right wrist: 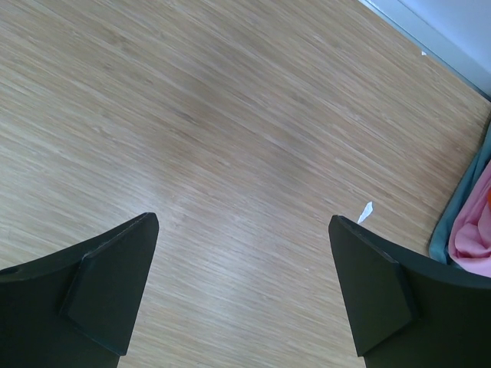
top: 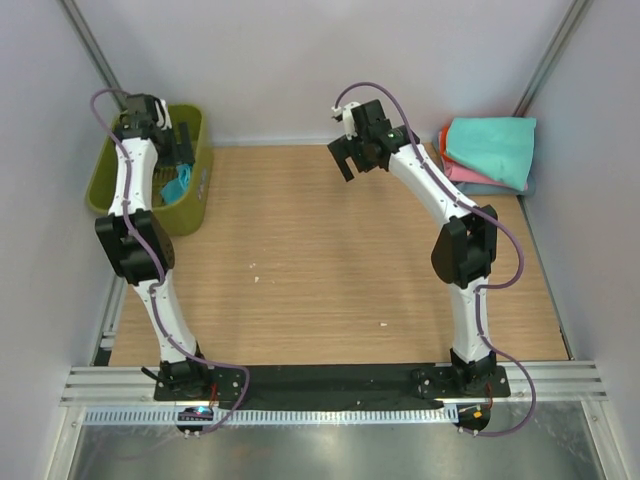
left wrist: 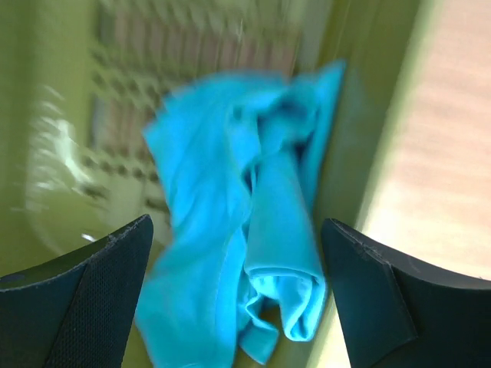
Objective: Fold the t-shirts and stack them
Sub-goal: Grab the tshirt from the pile
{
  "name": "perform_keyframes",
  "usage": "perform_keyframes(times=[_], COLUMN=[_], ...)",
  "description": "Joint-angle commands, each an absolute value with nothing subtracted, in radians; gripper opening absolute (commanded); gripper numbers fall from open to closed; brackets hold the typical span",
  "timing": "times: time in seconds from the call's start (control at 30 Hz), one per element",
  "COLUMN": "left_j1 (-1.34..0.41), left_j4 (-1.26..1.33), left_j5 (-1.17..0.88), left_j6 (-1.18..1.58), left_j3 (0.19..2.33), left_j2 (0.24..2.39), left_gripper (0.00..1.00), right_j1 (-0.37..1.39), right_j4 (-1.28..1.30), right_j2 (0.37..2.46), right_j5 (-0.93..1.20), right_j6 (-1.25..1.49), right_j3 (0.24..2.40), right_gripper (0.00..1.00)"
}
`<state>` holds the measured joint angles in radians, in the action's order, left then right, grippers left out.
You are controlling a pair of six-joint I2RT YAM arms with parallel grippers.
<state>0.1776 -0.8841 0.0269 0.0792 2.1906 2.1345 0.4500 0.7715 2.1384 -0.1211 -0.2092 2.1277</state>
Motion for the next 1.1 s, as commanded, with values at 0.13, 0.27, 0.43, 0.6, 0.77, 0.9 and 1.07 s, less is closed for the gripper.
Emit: perform_keyframes(times=[0.13, 0.27, 0.43, 0.6, 0.77, 0.9, 1.07], left_j1=[0.207, 0.209, 0.209, 0.209, 0.209, 0.207, 0.193], left_j4=[-0.943, -0.945, -0.930, -0.917, -0.905, -0.893, -0.856], left_j5=[-0.161, -0.181, -0.192, -0.178, -0.205, -0.261, -0.385], left_j6=[0.167, 0.166, 0.161, 0.158, 0.150, 0.149, 0.137], left_j3=[2.074, 2.068, 2.054, 2.065, 2.123, 2.244, 2.376], left_j2=[2.089, 2.085, 2.068, 2.043, 2.014, 1.982, 1.928], left_gripper=[0.87, 0.81, 0.40, 0.00, 0.00, 0.00, 0.00], right_j1=[0.457, 0.456, 0.457, 0.462, 0.468, 0.469, 0.474], right_j4=[0.761, 0.759, 0.755, 0.750, 0.715, 0.690, 0.678], right_j2=[2.135, 2.131, 2.129, 2.128, 2.106, 2.097, 2.051], right_j5=[-0.129, -0.133, -0.140, -0.150, -0.218, -0.273, -0.301], right_j6=[-0.232, -0.236, -0.235, -0.238, -0.222, -0.235, -0.275], right_j3=[2.132, 2.125, 2.120, 2.120, 2.121, 2.151, 2.123], right_gripper=[1.00, 1.00, 1.00, 1.00, 1.00, 1.00, 1.00])
